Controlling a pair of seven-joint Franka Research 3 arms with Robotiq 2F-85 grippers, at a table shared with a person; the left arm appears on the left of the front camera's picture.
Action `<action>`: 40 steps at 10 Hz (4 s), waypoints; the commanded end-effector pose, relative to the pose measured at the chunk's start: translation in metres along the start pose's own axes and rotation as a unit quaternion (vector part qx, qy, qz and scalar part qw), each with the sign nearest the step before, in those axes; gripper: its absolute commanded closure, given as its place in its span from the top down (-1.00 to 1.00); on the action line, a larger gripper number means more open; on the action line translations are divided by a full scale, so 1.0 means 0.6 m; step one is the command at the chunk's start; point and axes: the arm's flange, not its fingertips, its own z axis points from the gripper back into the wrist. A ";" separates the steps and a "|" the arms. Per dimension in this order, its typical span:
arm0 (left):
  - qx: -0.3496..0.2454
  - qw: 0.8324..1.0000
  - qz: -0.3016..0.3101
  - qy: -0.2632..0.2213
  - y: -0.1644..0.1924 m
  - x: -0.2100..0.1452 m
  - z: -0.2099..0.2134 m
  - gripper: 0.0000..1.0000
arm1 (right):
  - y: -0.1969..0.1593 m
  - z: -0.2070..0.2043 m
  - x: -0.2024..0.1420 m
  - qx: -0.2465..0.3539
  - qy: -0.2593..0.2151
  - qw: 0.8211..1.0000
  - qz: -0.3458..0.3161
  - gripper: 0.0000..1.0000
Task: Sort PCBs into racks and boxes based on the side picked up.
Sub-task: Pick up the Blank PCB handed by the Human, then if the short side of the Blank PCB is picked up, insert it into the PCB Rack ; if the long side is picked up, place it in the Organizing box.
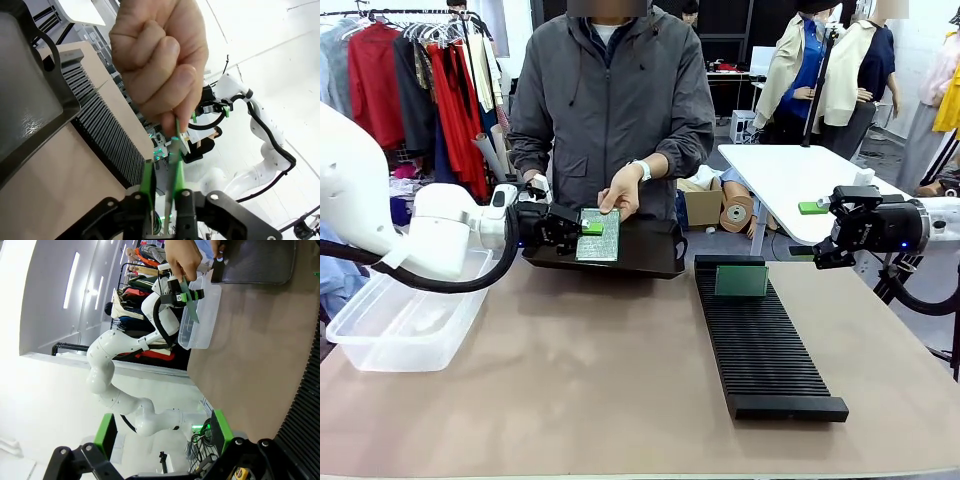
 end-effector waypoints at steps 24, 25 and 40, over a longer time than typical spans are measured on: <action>-0.009 1.000 0.001 0.003 -0.001 -0.002 0.000 -1.00 | 0.004 0.000 0.000 0.004 0.001 1.000 0.001 1.00; -0.003 1.000 0.007 -0.019 -0.014 0.006 0.027 -1.00 | 0.004 0.000 0.000 0.004 0.001 1.000 0.001 1.00; 0.321 0.940 0.081 0.088 -0.247 -0.054 0.379 -1.00 | 0.004 0.000 0.000 0.004 0.001 1.000 0.001 1.00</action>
